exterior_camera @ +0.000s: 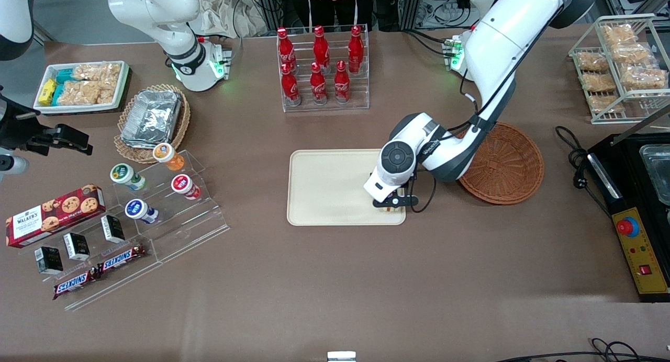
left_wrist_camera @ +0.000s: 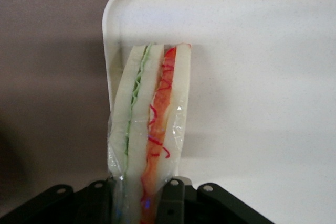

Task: Place sandwich from basket to tray
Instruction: 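Lower the sandwich onto the tray and open the left gripper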

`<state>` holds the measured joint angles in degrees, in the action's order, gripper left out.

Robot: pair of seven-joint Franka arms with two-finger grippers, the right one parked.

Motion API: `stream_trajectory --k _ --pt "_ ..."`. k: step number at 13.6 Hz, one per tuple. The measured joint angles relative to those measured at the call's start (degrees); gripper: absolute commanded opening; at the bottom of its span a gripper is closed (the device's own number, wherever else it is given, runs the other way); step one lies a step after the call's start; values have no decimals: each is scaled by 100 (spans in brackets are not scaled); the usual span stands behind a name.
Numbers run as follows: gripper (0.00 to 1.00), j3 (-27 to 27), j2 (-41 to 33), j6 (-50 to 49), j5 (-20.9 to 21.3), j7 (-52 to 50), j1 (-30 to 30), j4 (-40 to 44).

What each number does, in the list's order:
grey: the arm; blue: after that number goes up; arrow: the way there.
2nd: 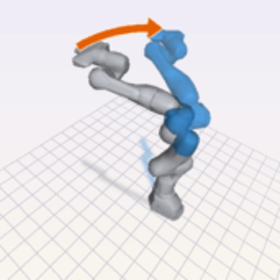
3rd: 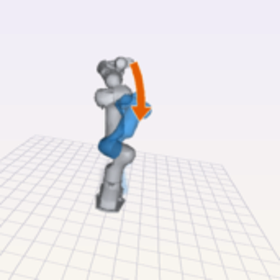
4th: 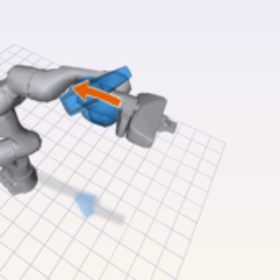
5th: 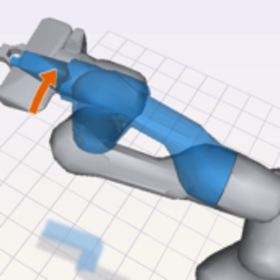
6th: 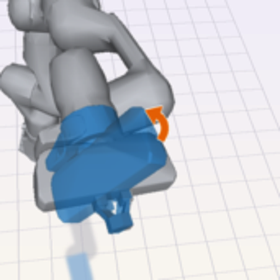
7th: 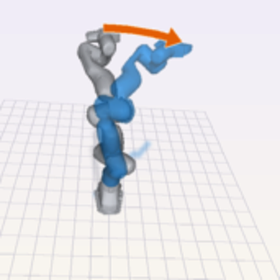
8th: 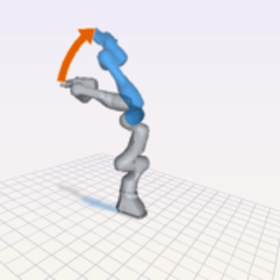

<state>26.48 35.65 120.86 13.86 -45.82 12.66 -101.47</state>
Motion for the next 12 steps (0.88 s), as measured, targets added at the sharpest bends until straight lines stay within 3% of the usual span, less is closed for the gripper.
stream_trajectory --k 1,2,3,12 --pt "43 0 3 0 2 0 6 0" --pt "59 0 5 0 5 -3 8 0" --pt "97 -1 7 0 8 -3 8 0" --pt "100 -8 -65 -107 23 -5 5 134"
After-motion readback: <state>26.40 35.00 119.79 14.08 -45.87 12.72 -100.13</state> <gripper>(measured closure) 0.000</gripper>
